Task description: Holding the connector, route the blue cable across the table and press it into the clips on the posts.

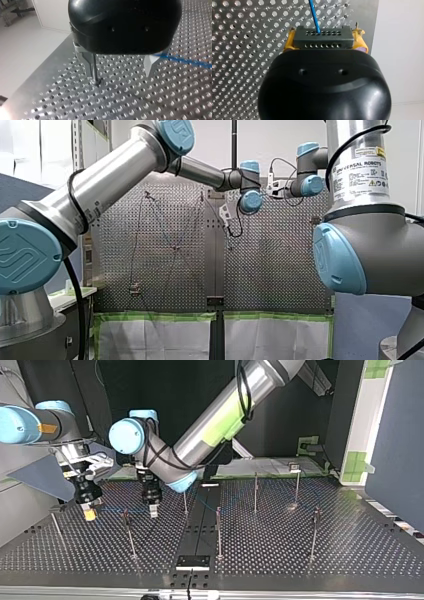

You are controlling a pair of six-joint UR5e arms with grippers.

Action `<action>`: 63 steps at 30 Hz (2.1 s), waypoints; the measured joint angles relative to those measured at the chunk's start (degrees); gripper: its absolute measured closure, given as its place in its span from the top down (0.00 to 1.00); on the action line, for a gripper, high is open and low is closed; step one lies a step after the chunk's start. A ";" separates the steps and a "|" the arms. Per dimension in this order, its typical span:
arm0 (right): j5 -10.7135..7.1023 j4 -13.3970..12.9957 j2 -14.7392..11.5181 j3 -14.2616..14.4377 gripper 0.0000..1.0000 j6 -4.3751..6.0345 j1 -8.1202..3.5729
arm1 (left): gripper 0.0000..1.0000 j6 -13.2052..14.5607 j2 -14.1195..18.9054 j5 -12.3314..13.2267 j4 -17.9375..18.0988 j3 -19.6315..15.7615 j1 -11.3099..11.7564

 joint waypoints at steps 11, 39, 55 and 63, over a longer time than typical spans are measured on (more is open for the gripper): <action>-0.16 0.02 0.15 0.07 0.00 0.11 0.15 | 1.00 -1.46 5.54 2.37 5.03 -5.57 -2.59; -0.29 -0.24 0.36 0.73 0.00 0.33 0.78 | 1.00 -7.35 20.33 -3.99 19.83 -20.36 -4.23; -0.29 -0.23 0.41 0.69 0.00 0.32 1.14 | 1.00 -1.23 21.90 -4.37 27.22 -27.73 -3.35; -0.29 -0.24 0.44 0.68 0.00 0.26 1.24 | 1.00 -2.28 21.91 -2.34 29.22 -31.76 -1.54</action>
